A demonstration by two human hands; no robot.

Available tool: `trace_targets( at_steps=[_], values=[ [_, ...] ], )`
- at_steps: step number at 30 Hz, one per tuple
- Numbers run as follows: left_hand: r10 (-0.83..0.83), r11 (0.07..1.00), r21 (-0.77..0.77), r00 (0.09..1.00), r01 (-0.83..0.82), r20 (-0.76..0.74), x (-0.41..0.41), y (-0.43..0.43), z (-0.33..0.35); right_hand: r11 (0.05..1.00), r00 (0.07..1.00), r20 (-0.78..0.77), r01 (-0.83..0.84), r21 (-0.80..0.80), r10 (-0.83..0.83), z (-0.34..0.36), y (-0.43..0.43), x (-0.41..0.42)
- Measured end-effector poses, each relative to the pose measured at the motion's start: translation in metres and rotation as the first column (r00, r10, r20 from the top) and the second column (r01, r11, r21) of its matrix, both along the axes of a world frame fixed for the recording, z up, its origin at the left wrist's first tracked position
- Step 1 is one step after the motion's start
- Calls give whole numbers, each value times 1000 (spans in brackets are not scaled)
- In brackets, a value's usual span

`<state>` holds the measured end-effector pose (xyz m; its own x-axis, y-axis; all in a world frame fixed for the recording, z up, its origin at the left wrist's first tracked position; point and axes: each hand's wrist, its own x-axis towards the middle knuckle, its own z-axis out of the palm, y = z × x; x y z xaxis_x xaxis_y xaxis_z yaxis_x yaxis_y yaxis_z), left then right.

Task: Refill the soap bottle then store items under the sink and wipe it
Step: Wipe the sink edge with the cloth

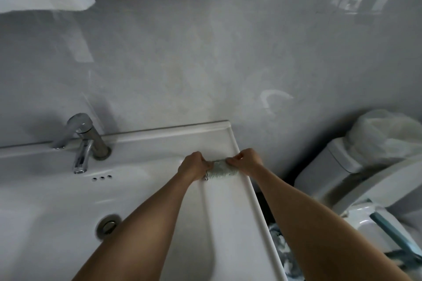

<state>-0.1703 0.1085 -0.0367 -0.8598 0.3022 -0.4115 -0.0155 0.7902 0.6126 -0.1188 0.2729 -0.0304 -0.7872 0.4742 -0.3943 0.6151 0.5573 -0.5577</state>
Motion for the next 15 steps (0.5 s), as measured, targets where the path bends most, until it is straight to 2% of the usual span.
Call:
trace_targets(
  at_steps=[6, 10, 15],
  values=[
    [93, 995, -39, 995, -95, -47, 1, -2, -6, 995, 999, 35, 37, 90, -40, -9, -6, -4],
    [-2, 997, -74, 999, -1, -45, -2, 2, -3, 983, 996, 89, -25, 183, 9, -4, -10, -6],
    [-59, 992, -113, 998, 54, -38, 0, 9, 0, 976, 990, 137, -71, 206, 43, 1, -15, -6]
  ],
)
